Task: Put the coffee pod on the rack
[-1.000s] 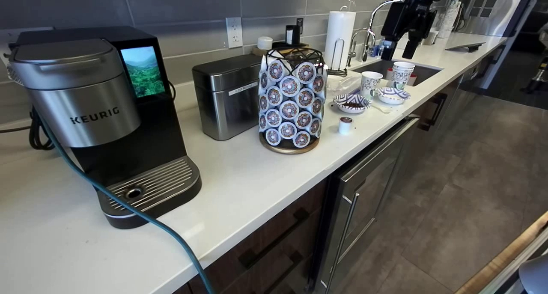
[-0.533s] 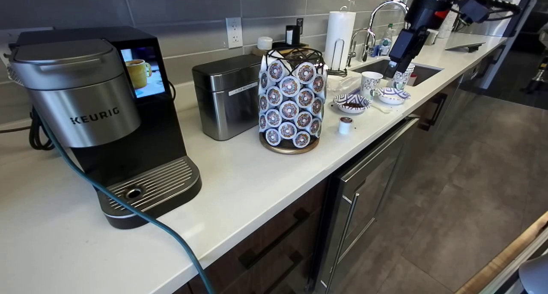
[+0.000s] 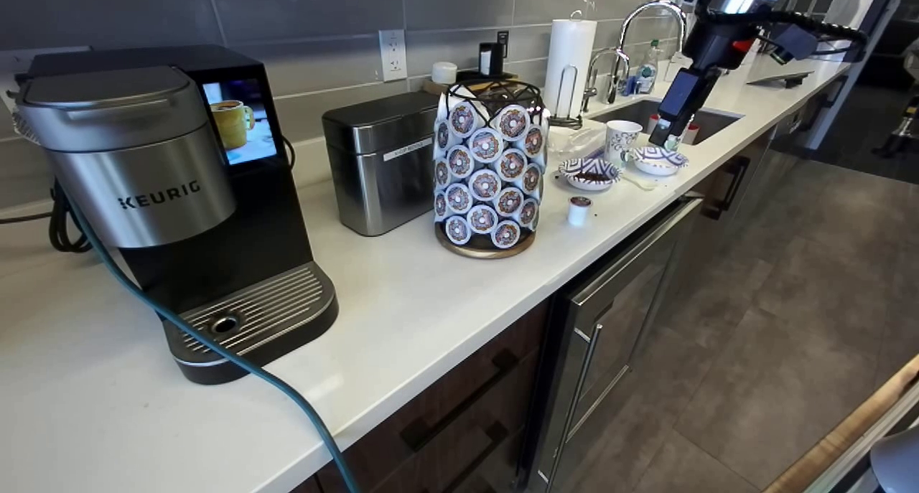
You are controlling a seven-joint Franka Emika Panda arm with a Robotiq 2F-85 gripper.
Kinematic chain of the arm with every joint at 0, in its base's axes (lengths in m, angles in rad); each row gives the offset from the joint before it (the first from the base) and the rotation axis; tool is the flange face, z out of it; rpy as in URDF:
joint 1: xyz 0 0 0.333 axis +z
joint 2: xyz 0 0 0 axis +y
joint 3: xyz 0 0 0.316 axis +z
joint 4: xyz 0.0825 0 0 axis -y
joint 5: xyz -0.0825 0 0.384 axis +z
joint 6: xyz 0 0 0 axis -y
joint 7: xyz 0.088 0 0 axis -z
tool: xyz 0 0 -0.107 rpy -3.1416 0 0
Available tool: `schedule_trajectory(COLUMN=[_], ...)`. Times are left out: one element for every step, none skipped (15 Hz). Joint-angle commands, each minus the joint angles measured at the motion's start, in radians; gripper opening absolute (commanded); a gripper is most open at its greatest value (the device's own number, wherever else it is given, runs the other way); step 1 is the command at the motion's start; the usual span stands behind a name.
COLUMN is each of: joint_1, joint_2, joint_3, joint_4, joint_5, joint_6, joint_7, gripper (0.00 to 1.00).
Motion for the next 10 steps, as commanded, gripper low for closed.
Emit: schedule_trajectory(joint_1=[0.005,0.007,0.005,0.007,0.001,0.002,0.003,0.003,0.002,0.002], joint_2=[0.023,0.038,0.056,0.077,0.101,0.129,0.152,0.181,0.208,0.237], joint_3=[-0.015,-0.022,-0.023,-0.029,-0.026,-0.032,-0.035,-0.037,-0.035,-0.035], joint_4=[0.005,0.008,0.015,0.023,0.030,0.036,0.042,0.050,0.059,0.067], joint_5=[0.010,0.014,0.004,0.001,-0.016,-0.013,-0.010,-0.011,-0.009,0.000], joint_6=[0.015,0.028,0.038,0.051,0.064,0.084,0.100,0.112,0.123,0.137], joint_7=[-0.013,-0.028,-0.037,-0.058,-0.062,-0.080,-0.093,-0.112,-0.120,-0.134], gripper=[1.00,1.00,1.00,1.00,1.00,1.00,1.00,1.00,1.00,1.00])
